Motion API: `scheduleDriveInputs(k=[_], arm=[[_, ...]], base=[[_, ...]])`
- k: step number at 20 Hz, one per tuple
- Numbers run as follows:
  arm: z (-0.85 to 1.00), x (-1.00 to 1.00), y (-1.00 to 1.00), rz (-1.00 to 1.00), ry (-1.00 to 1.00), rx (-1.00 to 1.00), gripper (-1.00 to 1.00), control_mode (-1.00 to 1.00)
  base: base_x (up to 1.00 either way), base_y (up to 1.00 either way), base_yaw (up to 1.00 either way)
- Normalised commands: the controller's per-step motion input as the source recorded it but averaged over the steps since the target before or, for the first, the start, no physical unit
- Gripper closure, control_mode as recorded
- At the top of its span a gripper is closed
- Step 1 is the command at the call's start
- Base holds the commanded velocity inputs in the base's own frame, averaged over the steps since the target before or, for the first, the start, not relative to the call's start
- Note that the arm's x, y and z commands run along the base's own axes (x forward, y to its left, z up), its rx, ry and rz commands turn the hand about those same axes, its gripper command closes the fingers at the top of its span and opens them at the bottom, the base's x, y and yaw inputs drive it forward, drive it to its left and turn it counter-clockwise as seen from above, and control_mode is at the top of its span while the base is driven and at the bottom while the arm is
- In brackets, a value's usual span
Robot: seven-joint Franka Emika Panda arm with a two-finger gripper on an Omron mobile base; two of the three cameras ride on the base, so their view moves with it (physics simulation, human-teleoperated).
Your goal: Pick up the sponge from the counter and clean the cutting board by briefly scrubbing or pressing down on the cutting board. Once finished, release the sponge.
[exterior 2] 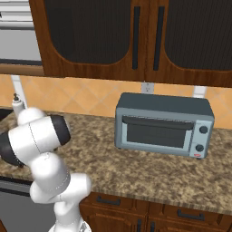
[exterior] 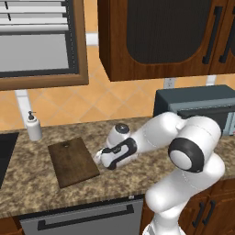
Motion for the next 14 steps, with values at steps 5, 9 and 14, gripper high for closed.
scheduleDriveInputs(k=[5,9,14], arm=[[0.01,0.34,-0.22,0.00,0.04,-0.06,-1.00,-1.00],[0.00,0.21,-0.02,0.00,0.07,0.03,-1.00,-1.00],[0.00,0.00,0.00,0.00,0.00,0.00,-1.00,-1.00]], base=[[0.00,0.00,0.00],[0.00,0.00,0.00],[0.00,0.00,0.00]])
